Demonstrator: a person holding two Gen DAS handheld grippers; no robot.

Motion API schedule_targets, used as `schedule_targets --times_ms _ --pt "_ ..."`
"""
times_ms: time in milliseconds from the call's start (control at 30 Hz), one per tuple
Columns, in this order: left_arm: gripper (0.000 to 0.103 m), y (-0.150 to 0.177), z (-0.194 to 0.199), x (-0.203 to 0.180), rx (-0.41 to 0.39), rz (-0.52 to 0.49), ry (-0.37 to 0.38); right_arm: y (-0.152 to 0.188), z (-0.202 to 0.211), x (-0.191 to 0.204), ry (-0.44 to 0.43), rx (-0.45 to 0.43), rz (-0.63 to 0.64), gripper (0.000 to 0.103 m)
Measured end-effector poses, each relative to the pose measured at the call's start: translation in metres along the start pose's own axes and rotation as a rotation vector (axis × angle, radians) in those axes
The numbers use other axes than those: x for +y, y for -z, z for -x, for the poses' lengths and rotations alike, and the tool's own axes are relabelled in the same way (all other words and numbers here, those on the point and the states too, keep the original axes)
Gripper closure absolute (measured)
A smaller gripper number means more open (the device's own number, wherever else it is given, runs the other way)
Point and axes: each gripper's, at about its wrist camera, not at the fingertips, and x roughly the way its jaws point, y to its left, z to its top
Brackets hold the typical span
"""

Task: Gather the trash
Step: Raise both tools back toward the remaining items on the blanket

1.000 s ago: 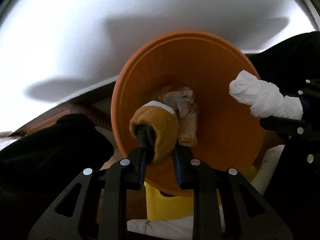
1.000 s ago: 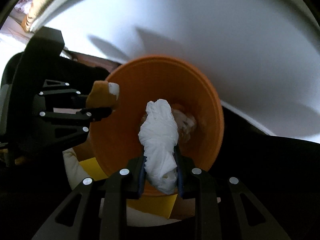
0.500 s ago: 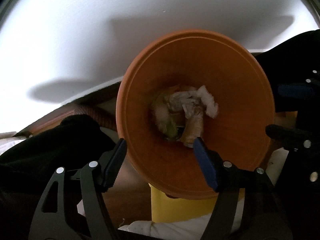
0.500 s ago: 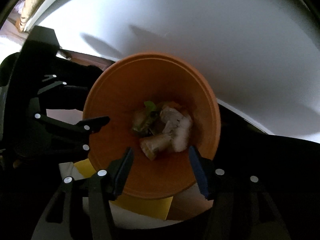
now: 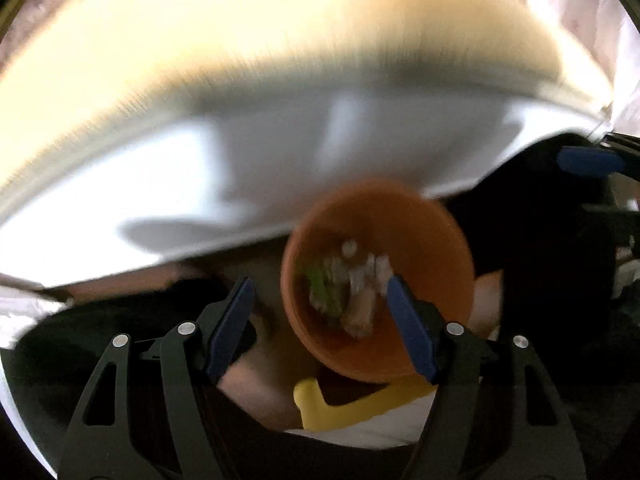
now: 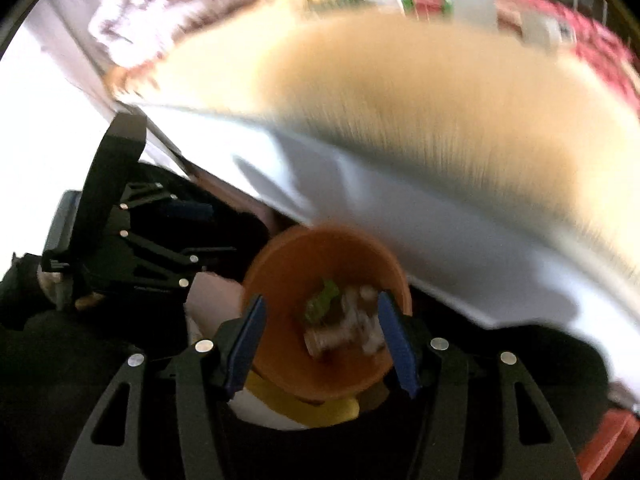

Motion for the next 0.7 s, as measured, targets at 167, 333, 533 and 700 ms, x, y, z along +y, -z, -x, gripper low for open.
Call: schedule_targets --times_ms 167,333,533,700 --pt "0.030 -0.035 0.069 0.022 -0.223 0.024 -0.054 -0.070 0.049 -0.016 -0.004 -0.184 0.022 0.045" --pt "0.024 -0.086 0.099 0.055 -0.378 0.089 -0.110 -0.169 0.062 -0.067 -0.086 -0.251 -0.108 0.039" --pt "0.024 -0.127 0.102 0.093 -0.449 0.232 -0.132 -0.262 -0.014 -0.111 -0.258 -0.139 -0.489 0.039" --pt "0.024 -0.123 0.091 0.104 -0.438 0.263 -0.136 -0.288 -0.066 -0.133 -0.111 -0.052 -0.682 0.039"
